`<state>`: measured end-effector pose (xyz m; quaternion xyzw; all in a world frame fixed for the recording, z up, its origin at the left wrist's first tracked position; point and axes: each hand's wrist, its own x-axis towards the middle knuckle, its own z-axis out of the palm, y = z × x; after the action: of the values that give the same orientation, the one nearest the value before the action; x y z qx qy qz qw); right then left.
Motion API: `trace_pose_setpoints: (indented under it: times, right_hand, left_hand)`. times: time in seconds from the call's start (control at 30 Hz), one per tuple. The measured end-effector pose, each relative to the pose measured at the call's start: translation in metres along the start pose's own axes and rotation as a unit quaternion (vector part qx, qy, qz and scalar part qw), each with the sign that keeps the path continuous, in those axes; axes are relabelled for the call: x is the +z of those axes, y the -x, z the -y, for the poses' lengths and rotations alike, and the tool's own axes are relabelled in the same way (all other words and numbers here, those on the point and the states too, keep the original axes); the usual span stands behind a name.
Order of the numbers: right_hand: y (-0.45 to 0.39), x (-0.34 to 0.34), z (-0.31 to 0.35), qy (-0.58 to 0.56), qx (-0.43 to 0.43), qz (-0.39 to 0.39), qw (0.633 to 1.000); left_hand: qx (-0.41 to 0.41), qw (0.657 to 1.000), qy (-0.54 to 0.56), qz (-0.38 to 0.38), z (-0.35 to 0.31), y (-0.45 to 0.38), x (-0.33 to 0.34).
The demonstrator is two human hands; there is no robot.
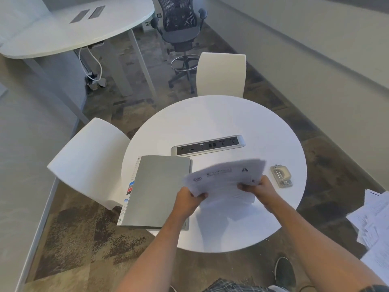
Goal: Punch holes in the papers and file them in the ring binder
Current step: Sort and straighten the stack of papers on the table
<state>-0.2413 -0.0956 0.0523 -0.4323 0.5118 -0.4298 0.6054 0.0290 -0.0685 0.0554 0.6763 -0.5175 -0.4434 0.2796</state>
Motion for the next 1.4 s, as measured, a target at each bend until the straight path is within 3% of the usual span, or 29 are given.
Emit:
trace_pose_setpoints:
  times: [0.13, 0.37, 0.57, 0.73, 0.9, 1.2, 1.4]
  right_hand:
    - [0.006, 0.002, -0.009, 0.002, 0.011, 0.003, 1.000]
    - [-0.004, 0.004, 0.009, -0.007, -0.017, -0.007, 1.000]
    - [0.010, 0.003, -0.020, 0.021, 0.030, -0.005, 0.999]
    - [0.010, 0.003, -0.008, 0.007, 0.021, -0.024, 0.999]
    - [0.016, -0.003, -0.022, 0.018, 0.048, -0.019, 0.999]
    - [0.015, -0.012, -0.025, 0.000, 0.060, -0.035, 0.998]
    - [0.012, -0.009, -0.031, 0.010, 0.067, -0.042, 0.997]
  left_hand:
    - [-0.032, 0.999, -0.036, 0.000, 0.008, 0.004, 0.002]
    - [0.016, 0.999, -0.027, -0.020, -0.019, -0.002, -0.005]
    - [-0.005, 0.999, -0.044, 0.029, 0.000, 0.009, 0.006]
    - [0.015, 1.000, -0.008, -0.009, -0.009, 0.007, 0.004]
    - [-0.020, 0.999, -0.030, 0.013, 0.011, 0.007, 0.009]
    - [-0.008, 0.998, 0.065, 0.003, 0.016, 0.008, 0.007]
    - [-0.067, 0.982, 0.177, -0.017, 0.020, 0.014, 0.010]
